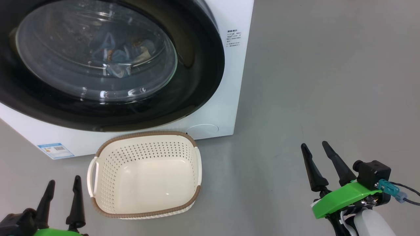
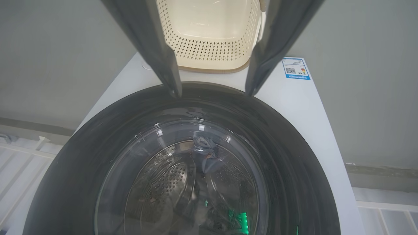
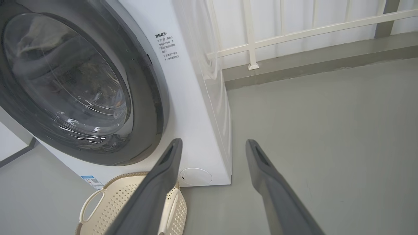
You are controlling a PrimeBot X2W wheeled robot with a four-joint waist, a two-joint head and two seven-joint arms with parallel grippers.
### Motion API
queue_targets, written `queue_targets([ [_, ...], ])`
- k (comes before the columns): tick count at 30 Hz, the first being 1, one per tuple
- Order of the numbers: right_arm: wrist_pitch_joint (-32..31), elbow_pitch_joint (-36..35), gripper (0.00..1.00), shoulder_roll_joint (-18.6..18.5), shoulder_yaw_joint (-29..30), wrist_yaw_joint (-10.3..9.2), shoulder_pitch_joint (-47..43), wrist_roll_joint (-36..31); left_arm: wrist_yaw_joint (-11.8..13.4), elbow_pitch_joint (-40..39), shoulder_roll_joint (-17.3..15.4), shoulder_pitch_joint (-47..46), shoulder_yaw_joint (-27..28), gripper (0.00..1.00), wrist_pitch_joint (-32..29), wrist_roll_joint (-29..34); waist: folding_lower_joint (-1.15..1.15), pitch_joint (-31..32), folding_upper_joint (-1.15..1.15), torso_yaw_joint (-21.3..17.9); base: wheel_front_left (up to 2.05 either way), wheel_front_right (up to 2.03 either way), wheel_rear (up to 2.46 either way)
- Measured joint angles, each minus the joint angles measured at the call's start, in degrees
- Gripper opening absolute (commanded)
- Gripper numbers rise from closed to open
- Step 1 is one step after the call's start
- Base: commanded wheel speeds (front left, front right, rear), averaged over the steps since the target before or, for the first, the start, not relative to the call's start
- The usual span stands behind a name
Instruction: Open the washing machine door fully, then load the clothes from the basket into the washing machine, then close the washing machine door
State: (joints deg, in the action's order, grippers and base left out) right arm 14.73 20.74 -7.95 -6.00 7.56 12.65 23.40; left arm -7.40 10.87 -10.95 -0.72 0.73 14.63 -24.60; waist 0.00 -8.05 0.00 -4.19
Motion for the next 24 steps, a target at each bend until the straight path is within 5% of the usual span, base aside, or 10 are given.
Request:
queue_targets([
  [24,0.0,-0.2,1.0,0.1,1.2,0.0,0.0,0.0,0.0,-0.2,0.4,0.5,0.8,1.0,0.0,2.7,0.0,-0.4,0.0,0.3,0.0,0.0,0.0],
])
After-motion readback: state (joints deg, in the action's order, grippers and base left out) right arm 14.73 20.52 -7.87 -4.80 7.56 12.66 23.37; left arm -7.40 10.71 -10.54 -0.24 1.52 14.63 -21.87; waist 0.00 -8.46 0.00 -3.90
